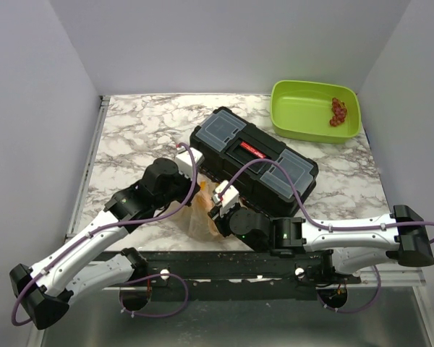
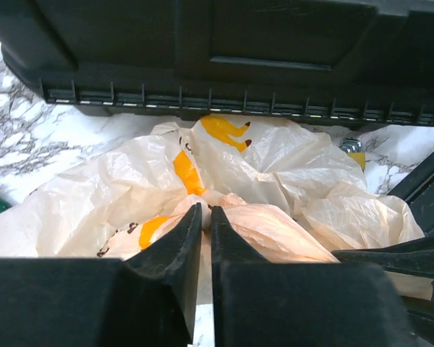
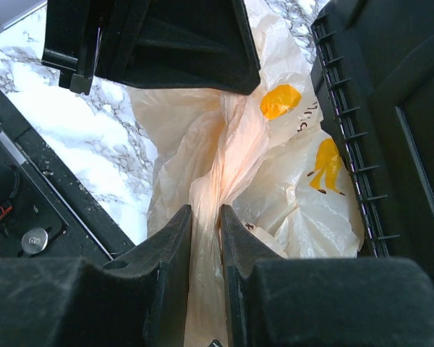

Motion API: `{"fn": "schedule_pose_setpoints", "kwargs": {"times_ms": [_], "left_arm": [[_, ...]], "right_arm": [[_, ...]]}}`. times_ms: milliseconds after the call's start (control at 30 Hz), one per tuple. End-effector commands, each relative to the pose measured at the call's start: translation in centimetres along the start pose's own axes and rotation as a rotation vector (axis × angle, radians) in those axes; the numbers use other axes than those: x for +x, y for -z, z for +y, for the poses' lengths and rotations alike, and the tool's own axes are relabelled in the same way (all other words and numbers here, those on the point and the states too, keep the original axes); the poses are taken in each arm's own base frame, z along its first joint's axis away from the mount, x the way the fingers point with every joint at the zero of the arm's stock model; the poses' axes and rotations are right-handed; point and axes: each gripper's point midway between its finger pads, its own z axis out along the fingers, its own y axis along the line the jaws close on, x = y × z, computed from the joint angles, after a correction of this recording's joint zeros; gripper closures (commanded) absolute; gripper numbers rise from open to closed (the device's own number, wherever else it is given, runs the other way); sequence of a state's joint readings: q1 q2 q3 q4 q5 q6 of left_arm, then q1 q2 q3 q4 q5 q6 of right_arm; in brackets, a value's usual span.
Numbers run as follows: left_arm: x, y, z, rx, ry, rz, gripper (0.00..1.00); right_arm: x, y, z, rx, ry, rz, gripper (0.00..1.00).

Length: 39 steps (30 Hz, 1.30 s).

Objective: Take the fake fruits out of the plastic bag
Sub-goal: Untie the plastic bag at the center of the board.

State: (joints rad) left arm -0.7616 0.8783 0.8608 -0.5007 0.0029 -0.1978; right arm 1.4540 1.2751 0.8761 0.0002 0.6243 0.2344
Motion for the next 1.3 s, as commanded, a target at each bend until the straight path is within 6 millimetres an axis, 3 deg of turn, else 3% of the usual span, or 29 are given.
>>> {"fn": "schedule_pose_setpoints", "kwargs": {"times_ms": [0,300,433,633,1067,1267], "left_arm": [[-1.4,1.2,1.5,-0.091,-0.027,-0.031,1.0],[-3.1,4.2,7.5,-0.451,0.04,-0.15,1.0],[-3.4,6.2,9.1,-0.534,0.088,-0.222,1.0],[-4.2,7.7,9.4,-0.524,0.128,-0.331,1.0],[-3.7,7.9,10.3,-0.559,0.067,-0.336,1.0],[-4.4,9.0,9.2,-0.496,0.044,-0.329,1.0]], "right_arm": [[-0.7,0.6,-0.4,0.011,-0.025,-0.025,0.77],[-0.4,1.4,-2.0,0.065,-0.062,-0.042,0.75],[0.4,2.1,-2.9,0.086,-0.084,-0.035,0.79],[1.4,2.5,-3.5,0.094,-0.109,-0.032,0.98],[6.6,4.2,-5.7,0.156,-0.166,0.08,0.99],[6.0,5.0,-5.6,0.115,-0.238,0.037,0.99]]}}
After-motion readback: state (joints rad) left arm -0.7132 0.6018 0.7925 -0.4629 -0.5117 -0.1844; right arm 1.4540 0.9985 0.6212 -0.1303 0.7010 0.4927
